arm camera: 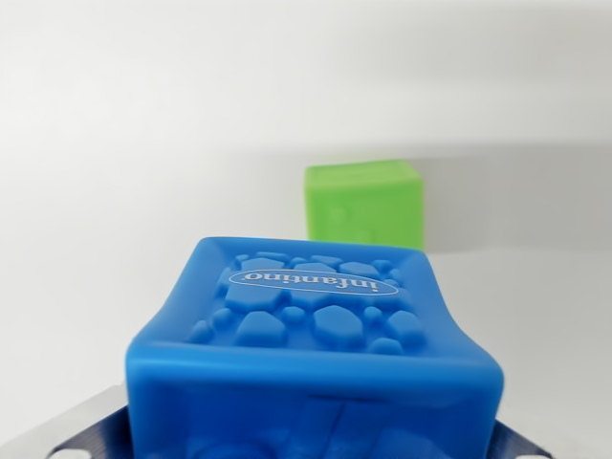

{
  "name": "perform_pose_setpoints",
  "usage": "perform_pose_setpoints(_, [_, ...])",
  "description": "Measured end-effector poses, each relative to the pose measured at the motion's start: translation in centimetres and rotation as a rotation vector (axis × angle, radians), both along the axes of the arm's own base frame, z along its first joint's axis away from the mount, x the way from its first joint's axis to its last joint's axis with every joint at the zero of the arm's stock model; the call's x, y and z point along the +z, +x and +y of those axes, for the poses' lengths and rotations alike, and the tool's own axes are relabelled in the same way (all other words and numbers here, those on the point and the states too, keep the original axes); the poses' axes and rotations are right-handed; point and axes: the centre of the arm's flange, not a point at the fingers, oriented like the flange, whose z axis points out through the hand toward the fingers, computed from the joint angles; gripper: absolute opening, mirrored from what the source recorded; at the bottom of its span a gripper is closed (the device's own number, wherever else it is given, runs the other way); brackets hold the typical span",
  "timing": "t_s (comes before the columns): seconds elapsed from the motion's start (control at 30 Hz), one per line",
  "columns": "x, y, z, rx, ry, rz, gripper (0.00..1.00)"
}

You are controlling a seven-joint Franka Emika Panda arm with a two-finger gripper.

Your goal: Stack cube

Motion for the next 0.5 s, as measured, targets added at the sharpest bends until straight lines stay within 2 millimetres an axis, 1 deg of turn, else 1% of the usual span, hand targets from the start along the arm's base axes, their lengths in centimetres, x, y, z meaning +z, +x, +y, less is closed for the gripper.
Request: perform_pose_setpoints(0.5, [1.1,-0.2,-2.4,0.071,-0.001,-0.001,0.00])
